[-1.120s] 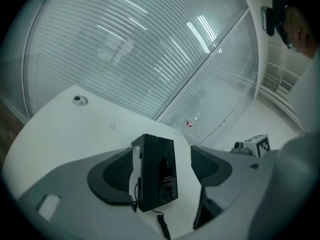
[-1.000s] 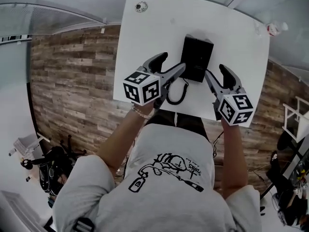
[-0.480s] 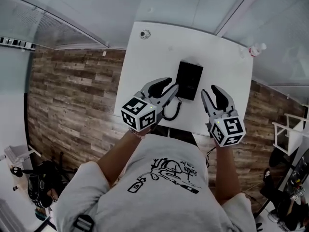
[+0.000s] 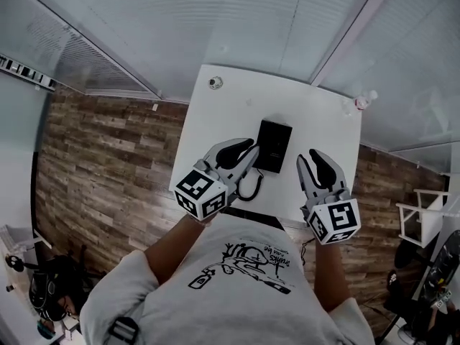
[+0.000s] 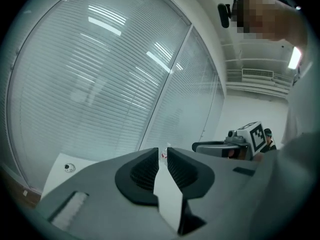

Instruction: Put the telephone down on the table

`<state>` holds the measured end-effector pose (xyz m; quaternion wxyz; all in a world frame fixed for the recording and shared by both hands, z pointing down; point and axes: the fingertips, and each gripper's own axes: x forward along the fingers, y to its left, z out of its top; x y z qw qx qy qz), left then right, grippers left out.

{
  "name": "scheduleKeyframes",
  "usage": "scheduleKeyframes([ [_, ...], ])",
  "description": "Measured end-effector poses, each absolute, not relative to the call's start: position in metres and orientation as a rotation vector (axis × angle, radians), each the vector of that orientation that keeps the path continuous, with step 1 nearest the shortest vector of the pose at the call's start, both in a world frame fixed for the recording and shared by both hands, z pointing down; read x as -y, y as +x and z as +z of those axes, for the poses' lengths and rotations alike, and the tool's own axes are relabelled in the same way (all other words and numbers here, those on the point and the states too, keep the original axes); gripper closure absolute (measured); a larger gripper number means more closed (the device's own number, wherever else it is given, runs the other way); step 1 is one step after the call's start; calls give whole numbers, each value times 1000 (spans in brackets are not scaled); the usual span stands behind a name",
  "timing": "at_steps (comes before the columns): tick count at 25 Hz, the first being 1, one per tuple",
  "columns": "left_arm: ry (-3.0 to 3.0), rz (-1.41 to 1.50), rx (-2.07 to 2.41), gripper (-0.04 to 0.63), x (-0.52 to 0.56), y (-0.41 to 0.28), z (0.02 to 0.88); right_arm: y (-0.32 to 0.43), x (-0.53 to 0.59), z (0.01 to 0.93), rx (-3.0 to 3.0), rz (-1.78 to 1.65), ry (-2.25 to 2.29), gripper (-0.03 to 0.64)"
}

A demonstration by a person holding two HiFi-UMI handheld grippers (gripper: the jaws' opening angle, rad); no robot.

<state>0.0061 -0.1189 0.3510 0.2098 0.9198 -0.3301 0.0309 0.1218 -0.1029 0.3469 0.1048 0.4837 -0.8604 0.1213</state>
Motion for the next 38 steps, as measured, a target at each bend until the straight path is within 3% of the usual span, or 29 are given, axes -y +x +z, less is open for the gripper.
scheduleKeyframes([
  [14, 2674, -6, 973, 569, 108, 5, 286, 112, 91, 276, 2590, 190, 1429, 540],
  [38, 2727, -60, 1049, 571, 103, 4, 258, 110, 83, 250, 2602, 87, 1467, 555],
])
